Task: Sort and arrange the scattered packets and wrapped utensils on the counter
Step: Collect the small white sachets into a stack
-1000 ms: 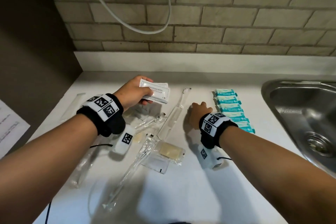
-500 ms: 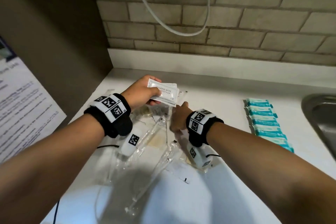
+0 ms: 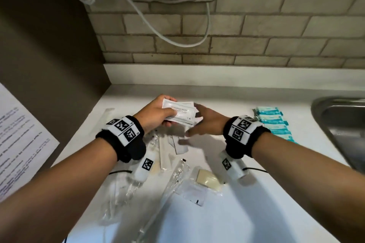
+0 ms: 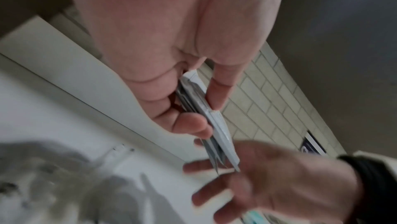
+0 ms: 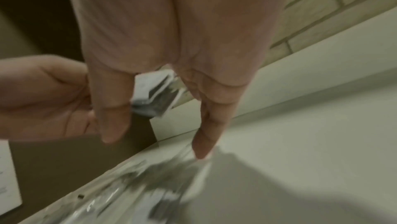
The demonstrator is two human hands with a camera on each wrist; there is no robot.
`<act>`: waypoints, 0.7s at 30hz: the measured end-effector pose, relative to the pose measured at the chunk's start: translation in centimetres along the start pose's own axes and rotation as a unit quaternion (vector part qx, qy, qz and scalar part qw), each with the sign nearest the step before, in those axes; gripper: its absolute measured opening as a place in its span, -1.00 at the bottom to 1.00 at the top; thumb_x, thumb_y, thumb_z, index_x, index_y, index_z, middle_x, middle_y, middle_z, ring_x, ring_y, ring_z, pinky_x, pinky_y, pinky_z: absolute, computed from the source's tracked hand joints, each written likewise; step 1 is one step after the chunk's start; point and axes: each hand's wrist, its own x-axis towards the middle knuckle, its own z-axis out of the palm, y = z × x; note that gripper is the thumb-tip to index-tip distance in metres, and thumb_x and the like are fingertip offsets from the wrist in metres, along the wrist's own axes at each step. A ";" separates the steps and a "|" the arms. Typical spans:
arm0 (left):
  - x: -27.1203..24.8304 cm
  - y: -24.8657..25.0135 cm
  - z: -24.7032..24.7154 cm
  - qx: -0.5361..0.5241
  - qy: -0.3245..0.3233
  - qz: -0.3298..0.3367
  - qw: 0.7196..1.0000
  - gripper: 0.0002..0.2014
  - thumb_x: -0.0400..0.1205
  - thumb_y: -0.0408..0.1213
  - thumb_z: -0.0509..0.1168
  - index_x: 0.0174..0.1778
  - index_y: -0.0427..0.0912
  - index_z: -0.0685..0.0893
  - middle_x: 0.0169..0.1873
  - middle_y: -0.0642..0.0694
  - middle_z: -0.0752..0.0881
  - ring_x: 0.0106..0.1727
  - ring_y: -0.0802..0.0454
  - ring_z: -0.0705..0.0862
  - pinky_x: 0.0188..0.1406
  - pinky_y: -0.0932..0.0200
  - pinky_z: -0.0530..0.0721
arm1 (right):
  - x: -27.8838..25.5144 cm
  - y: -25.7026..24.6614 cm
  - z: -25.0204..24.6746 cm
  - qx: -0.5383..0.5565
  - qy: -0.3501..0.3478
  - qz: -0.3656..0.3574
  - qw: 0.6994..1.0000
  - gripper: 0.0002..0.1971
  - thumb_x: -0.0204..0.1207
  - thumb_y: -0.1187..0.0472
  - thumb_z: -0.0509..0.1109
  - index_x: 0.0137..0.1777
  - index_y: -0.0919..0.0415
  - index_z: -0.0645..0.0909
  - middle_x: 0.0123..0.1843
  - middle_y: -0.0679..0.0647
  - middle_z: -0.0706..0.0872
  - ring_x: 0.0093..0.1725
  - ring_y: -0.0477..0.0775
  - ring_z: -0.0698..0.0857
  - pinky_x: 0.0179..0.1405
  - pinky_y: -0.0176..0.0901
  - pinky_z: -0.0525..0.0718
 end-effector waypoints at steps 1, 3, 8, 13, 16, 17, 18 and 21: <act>0.3 0.1 1.0 0.012 -0.020 0.006 1.000 -0.67 0.64 -0.49 0.26 0.22 -0.03 0.48 0.22 -0.28 0.68 -0.07 -0.07 0.74 -0.31 0.19 0.70 | -0.5 0.2 -0.9 0.043 0.011 0.001 0.999 0.05 0.30 0.26 0.65 0.67 0.03 0.04 0.30 0.06 0.60 -0.04 0.06 0.72 -0.21 -0.15 0.75; 0.9 0.2 3.3 0.028 -0.062 0.019 0.997 -0.44 0.64 -0.47 0.29 0.49 0.03 0.29 0.24 -0.26 0.64 -0.04 -0.09 0.73 -0.26 0.16 0.75 | -2.0 0.6 -2.7 0.052 0.025 0.001 0.998 -0.07 0.35 0.37 0.60 0.62 0.08 0.13 0.09 0.08 0.64 -0.17 0.11 0.73 -0.34 -0.14 0.79; 2.4 0.7 7.8 0.238 -0.137 0.069 0.959 -0.38 0.59 -0.23 0.42 0.55 0.00 0.33 0.25 -0.13 0.69 0.15 -0.11 0.71 0.17 0.02 0.69 | -4.6 2.9 -4.8 -0.146 0.061 0.045 0.986 -0.61 0.30 0.33 0.61 0.06 0.19 0.54 -0.04 0.21 0.80 -0.36 0.05 0.69 -0.35 -0.09 0.74; 2.6 1.4 10.2 0.476 -0.162 0.098 0.859 -0.76 0.56 -0.09 0.38 0.11 0.05 0.56 -0.04 0.02 0.72 -0.08 0.00 0.67 -0.16 0.14 0.58 | -5.7 4.8 -3.8 -0.342 0.092 0.081 0.932 -0.62 0.39 0.15 0.54 0.17 0.11 0.53 0.03 0.09 0.73 -0.13 0.16 0.64 -0.21 -0.13 0.51; 2.2 0.4 11.5 0.582 -0.157 0.096 0.792 -0.77 0.58 -0.12 0.29 0.08 0.05 0.39 -0.19 0.04 0.64 -0.20 -0.02 0.66 -0.23 0.08 0.62 | -5.3 5.9 -2.1 -0.443 0.068 0.077 0.891 -0.63 0.54 0.08 0.40 0.26 0.14 0.40 0.10 0.10 0.70 0.00 0.24 0.72 -0.20 -0.06 0.51; 2.2 -0.2 12.1 0.594 -0.159 0.090 0.784 -0.74 0.58 -0.17 0.29 0.09 0.01 0.36 -0.17 0.01 0.63 -0.19 -0.05 0.67 -0.19 0.02 0.65 | -5.0 6.3 -1.6 -0.456 0.064 0.079 0.884 -0.62 0.56 0.07 0.39 0.28 0.15 0.37 0.13 0.10 0.69 0.04 0.25 0.73 -0.20 -0.05 0.51; 2.3 -0.7 12.5 0.598 -0.162 0.081 0.781 -0.70 0.58 -0.23 0.29 0.15 -0.04 0.35 -0.08 -0.04 0.62 -0.13 -0.11 0.69 -0.16 -0.01 0.64 | -4.8 6.6 -1.2 -0.459 0.063 0.083 0.882 -0.60 0.56 0.06 0.39 0.28 0.15 0.35 0.15 0.11 0.67 0.06 0.25 0.73 -0.19 -0.04 0.52; 2.4 -1.5 13.6 0.594 -0.168 0.040 0.786 -0.59 0.60 -0.37 0.26 0.34 -0.19 0.30 0.25 -0.23 0.45 0.12 -0.27 0.67 -0.09 -0.03 0.48 | -4.3 7.0 -0.9 -0.414 0.042 0.100 0.904 -0.51 0.52 0.05 0.44 0.30 0.20 0.30 0.20 0.13 0.58 0.10 0.27 0.71 -0.12 0.01 0.55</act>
